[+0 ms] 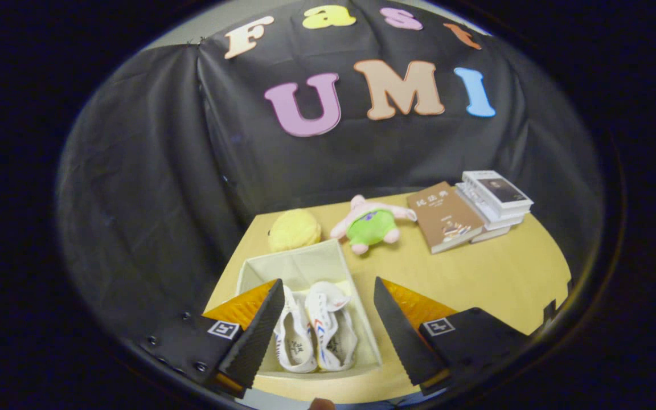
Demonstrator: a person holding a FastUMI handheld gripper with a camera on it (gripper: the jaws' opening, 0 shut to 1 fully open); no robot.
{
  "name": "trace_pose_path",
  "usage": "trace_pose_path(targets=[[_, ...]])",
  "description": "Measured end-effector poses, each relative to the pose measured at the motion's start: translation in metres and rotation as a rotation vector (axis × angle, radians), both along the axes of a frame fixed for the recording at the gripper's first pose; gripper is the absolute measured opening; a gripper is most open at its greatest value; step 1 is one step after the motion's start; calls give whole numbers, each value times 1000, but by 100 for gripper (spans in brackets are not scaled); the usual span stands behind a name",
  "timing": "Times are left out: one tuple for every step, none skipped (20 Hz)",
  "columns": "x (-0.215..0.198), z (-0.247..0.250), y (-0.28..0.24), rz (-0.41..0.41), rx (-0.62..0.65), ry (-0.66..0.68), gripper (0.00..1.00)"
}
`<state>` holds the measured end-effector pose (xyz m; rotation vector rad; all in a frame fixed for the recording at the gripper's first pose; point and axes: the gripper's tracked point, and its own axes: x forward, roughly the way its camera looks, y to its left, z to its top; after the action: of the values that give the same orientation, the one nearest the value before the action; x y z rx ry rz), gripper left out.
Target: Open the storage box then place both shoes into the box .Put the left shoe in first, then the right shoe, with the right side of both shoes facing outward in a uniform manner.
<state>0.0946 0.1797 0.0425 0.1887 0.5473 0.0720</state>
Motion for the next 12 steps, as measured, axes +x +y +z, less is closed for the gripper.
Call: trace_pose_path(targets=[[-1,1,-21,-28,-13,-49,100],[0,0,-41,-55,-20,-95,100],[-3,-6,-60,-69,-19,-130,100],[-4,-11,-77,-83,-21,-160,100],[-7,-16,-96,-94,-28,-186,100],[-9,-20,-113,-103,-35,-213,100],[-11,-22,-126,-108,-38,-245,100],[-12,-19,-137,-99,-31,-294,100],[-11,-14,-140,-69,-13,-355,100],[-13,-9,-140,-30,6,-416,100],[-14,-7,-142,5,10,-463,100],[-16,-7,-148,33,0,-497,100]])
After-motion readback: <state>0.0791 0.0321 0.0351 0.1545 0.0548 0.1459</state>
